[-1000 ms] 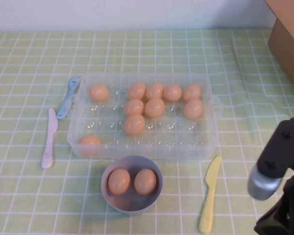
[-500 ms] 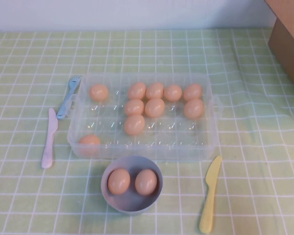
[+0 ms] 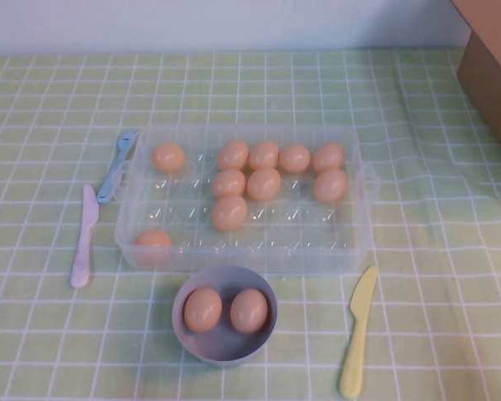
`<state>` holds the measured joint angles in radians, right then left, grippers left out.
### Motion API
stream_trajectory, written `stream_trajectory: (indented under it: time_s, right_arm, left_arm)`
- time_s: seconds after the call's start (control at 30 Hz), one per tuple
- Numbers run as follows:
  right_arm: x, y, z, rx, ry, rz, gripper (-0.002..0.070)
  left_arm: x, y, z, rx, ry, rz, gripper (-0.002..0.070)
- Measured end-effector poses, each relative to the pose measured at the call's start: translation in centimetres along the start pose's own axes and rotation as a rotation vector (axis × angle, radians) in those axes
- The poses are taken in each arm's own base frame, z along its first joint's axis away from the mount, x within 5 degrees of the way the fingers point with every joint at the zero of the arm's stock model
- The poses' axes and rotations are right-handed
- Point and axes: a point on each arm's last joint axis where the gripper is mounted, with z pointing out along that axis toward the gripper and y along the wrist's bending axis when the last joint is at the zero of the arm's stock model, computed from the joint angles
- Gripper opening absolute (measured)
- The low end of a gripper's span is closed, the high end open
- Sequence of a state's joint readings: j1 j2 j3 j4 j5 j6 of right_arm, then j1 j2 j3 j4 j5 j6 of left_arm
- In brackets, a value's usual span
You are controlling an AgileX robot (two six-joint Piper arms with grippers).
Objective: Take an egg out of the egg box
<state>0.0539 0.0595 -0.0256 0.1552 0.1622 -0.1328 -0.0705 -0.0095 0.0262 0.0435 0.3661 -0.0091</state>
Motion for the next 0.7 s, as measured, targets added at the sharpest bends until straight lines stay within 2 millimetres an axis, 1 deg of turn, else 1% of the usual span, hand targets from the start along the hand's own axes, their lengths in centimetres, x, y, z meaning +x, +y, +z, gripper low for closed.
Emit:
stream_trajectory:
  time_s: [0.1, 0.23, 0.37, 0.5, 0.7]
  right_arm:
    - [1.1, -0.1, 0.1, 0.008, -0.003, 0.010, -0.0017]
    - [1.1, -0.1, -0.1, 0.007, -0.047, 0.035, -0.0017]
    - [1.1, -0.1, -0.2, 0.006, -0.050, 0.039, -0.0017]
    - [1.6, 0.0, -0.2, -0.002, 0.007, 0.039, -0.0017]
    - [3.0, 0.3, -0.3, -0.025, 0.159, 0.039, -0.0017]
  left_arm:
    - [0.0, 0.0, 0.0, 0.000, 0.000, 0.000, 0.0000]
    - [0.0, 0.0, 0.0, 0.000, 0.000, 0.000, 0.0000]
    - [0.0, 0.0, 0.0, 0.000, -0.002, 0.000, 0.0000]
    - [0.0, 0.0, 0.0, 0.000, -0.002, 0.000, 0.0000]
    - [0.0, 0.0, 0.0, 0.000, -0.002, 0.000, 0.0000]
